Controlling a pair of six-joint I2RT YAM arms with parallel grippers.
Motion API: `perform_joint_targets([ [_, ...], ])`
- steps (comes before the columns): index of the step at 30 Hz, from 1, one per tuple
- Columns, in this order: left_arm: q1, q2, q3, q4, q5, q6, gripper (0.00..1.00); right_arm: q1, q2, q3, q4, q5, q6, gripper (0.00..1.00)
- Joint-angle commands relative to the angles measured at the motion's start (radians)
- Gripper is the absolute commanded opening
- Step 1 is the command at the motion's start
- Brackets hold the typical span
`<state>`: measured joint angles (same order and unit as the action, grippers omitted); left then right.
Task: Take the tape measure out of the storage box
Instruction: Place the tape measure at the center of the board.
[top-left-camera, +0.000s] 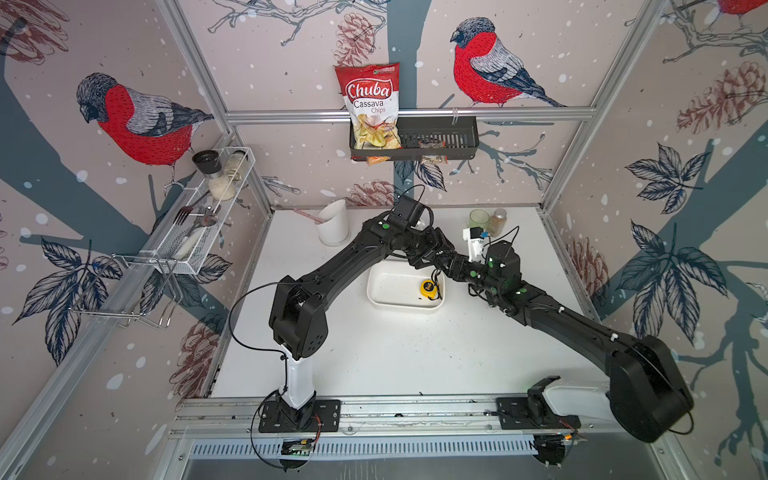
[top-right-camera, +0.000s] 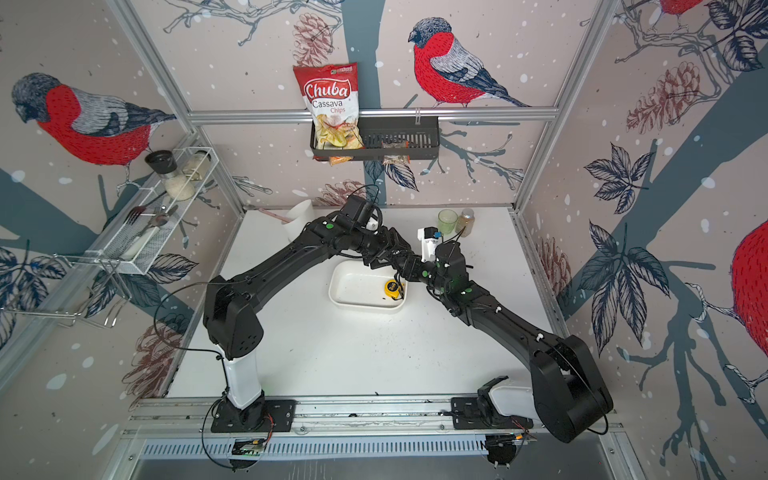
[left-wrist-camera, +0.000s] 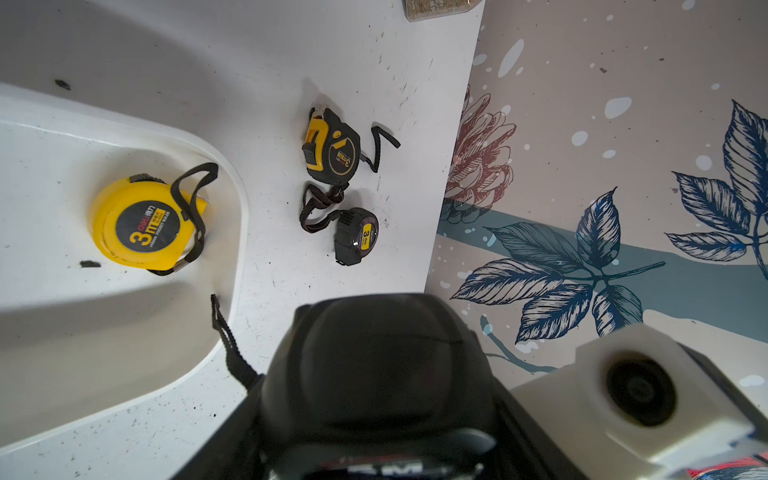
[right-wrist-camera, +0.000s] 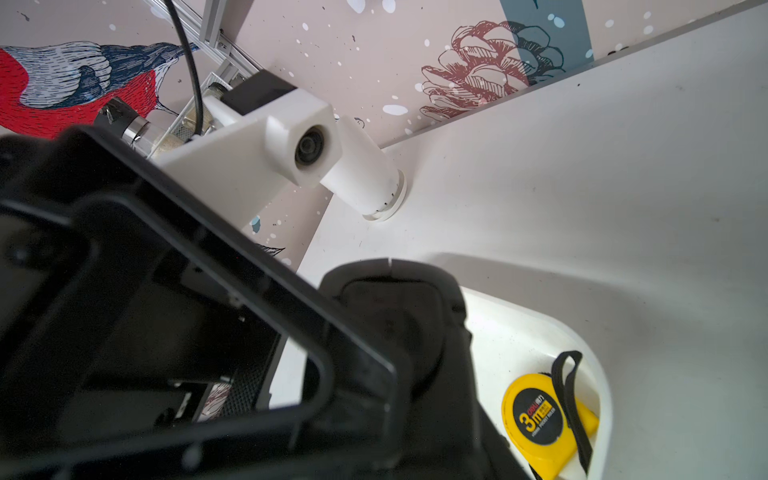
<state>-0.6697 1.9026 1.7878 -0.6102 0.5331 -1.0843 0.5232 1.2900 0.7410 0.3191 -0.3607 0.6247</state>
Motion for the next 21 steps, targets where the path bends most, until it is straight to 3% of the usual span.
perform_joint_targets([
  [1,0.01,-0.022,-0.017,0.04,0.013,-0.006,0.47,-0.001,-0.027,0.014,0.01,0.039,-0.038,0.0],
  [8,0.031,-0.049,-0.072,0.097,-0.008,0.004,0.96,-0.034,-0.109,0.001,-0.056,0.063,-0.037,0.0],
  [14,0.058,-0.069,-0.089,0.129,-0.008,0.033,0.97,-0.139,-0.199,-0.051,-0.124,0.052,-0.023,0.0],
  [17,0.072,-0.067,-0.081,0.082,-0.014,0.072,0.97,-0.253,-0.261,-0.077,-0.177,0.026,-0.005,0.0],
  [21,0.084,-0.055,-0.039,-0.056,-0.11,0.177,0.97,-0.446,-0.311,-0.127,-0.22,-0.009,0.041,0.0],
])
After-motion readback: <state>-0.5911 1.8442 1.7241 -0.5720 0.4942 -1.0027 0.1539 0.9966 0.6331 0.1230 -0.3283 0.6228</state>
